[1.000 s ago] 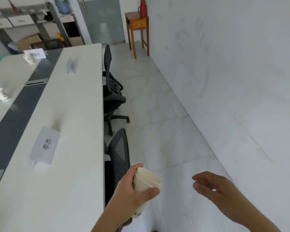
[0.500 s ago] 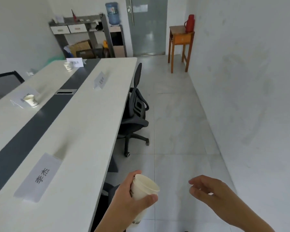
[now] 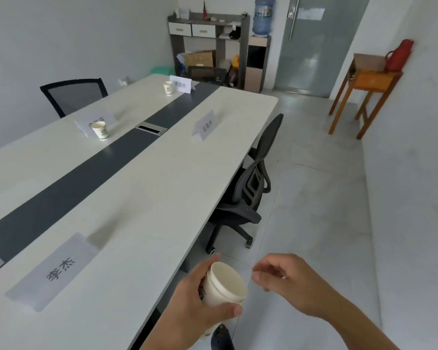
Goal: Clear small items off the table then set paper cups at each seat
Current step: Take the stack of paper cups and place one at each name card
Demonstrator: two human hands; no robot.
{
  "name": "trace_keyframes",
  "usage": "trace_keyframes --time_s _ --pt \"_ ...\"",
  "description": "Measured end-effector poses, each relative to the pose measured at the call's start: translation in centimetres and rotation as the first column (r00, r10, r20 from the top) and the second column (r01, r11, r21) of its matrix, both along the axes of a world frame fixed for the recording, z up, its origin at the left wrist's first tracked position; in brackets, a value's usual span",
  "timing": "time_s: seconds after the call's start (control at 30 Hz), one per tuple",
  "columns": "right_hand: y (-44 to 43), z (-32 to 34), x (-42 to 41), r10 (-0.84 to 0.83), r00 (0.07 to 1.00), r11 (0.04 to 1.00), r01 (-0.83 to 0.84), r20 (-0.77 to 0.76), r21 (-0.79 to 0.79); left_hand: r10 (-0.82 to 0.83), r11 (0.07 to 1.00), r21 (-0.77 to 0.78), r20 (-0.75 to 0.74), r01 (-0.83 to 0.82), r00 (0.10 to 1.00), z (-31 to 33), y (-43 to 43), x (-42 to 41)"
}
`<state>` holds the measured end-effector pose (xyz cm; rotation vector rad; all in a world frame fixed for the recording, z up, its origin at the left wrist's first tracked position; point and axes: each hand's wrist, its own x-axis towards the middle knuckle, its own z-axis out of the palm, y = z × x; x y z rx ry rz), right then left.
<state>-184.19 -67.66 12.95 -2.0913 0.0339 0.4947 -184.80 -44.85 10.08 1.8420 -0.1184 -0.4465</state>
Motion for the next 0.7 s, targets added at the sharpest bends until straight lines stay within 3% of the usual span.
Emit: trace_keyframes --time_s 0.43,0.7 --pt "3.7 -0.8 19.5 0.156 0.982 0.984 -0.145 -0.108 0.099 0.135 0.991 -0.018 -0.031 -0.136 0.99 1.0 0.6 14.8" --pt "5.6 -2.0 31.9 0.293 0.943 0.946 -0.261 -0.157 0.193 0.499 0.866 0.091 -0.094 -0.492 0.862 0.1 2.3 19.4"
